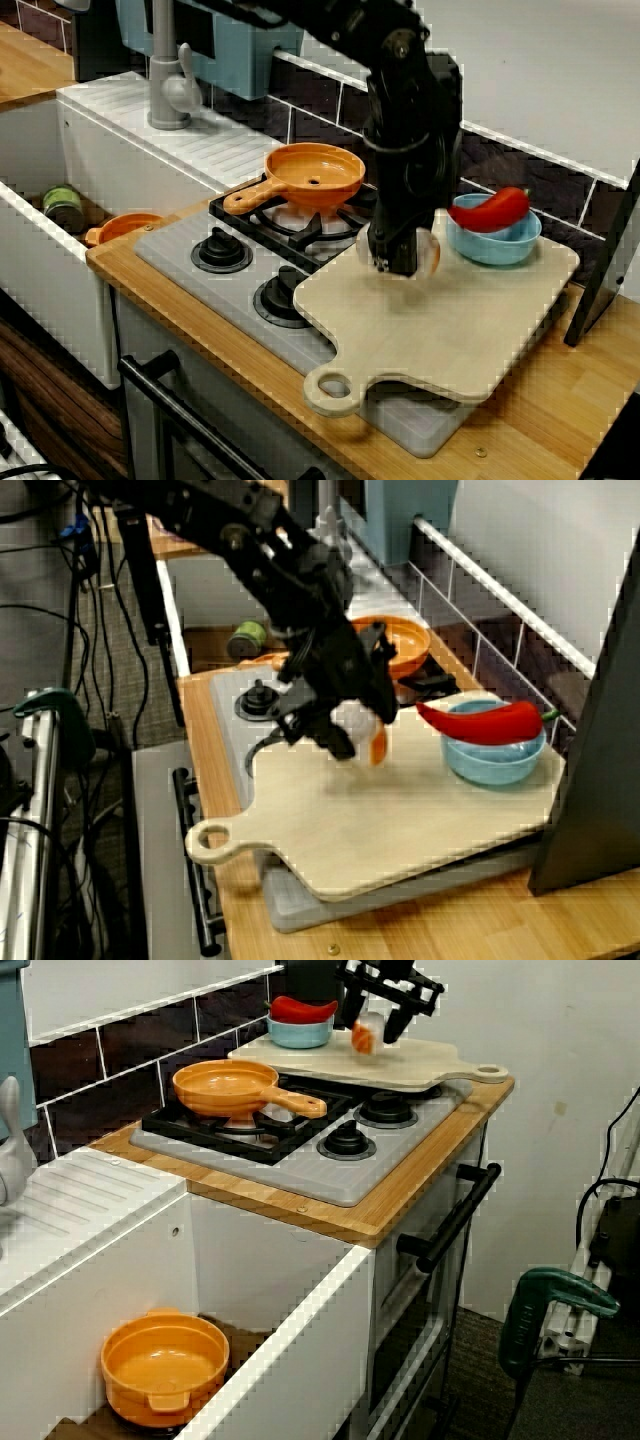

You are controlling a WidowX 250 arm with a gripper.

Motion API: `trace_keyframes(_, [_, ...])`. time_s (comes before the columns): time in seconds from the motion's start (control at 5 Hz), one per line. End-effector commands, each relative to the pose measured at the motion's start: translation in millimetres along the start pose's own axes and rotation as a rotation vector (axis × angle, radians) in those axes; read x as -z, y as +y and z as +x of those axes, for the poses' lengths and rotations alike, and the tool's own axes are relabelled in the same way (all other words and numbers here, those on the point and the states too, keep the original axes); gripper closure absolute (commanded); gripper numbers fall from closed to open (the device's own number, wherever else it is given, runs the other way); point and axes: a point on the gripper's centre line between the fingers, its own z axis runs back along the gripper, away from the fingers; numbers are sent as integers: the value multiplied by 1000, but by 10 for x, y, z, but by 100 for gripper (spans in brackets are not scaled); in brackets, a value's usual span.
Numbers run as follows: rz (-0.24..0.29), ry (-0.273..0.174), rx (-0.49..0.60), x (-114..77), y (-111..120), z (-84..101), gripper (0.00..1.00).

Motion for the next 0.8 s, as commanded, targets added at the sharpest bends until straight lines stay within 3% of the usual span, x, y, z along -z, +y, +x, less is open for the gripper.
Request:
trace_keyframes(0.0, [118,-34,-92,-358,486,-142,100])
trace_keyframes(0.2, [154,-25,-148,-412,748,-292,100])
trace_keyframes(0.4, [229,0,-222,-446,950,-476,100])
trace_keyframes(0.6, [252,19,-294,-468,1172,-720,100])
